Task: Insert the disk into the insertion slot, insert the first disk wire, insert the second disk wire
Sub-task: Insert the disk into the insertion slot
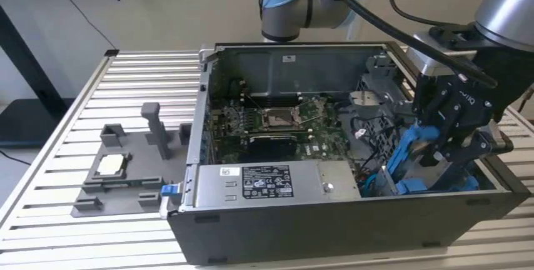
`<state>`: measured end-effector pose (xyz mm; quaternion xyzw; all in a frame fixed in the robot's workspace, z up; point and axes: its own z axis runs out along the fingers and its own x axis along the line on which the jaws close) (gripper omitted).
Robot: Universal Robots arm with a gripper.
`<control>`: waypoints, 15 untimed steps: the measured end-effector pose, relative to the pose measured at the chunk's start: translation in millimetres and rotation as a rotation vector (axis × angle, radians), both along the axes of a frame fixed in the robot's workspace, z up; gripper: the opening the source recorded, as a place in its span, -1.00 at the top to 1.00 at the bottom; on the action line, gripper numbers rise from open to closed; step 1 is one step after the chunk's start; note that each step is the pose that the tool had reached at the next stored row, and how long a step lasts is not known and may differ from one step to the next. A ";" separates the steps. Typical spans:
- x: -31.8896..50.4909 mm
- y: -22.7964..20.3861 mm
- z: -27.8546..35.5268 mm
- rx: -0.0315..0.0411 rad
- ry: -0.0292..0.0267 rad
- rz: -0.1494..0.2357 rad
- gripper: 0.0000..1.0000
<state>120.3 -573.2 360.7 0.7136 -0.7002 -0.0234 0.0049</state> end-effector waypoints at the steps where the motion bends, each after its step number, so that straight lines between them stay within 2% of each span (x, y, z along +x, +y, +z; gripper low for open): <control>1: 0.0 0.0 0.0 -0.0002 0.0000 0.000 0.20; 2: 0.0 0.0 0.0 -0.0004 0.0000 0.000 0.07; 5: 0.0 0.3 0.1 -0.0006 0.0000 0.000 0.07; 8: 0.0 0.4 4.1 -0.0028 0.0008 0.000 0.07; 15: 0.0 0.6 32.8 -0.0030 0.0006 0.000 0.07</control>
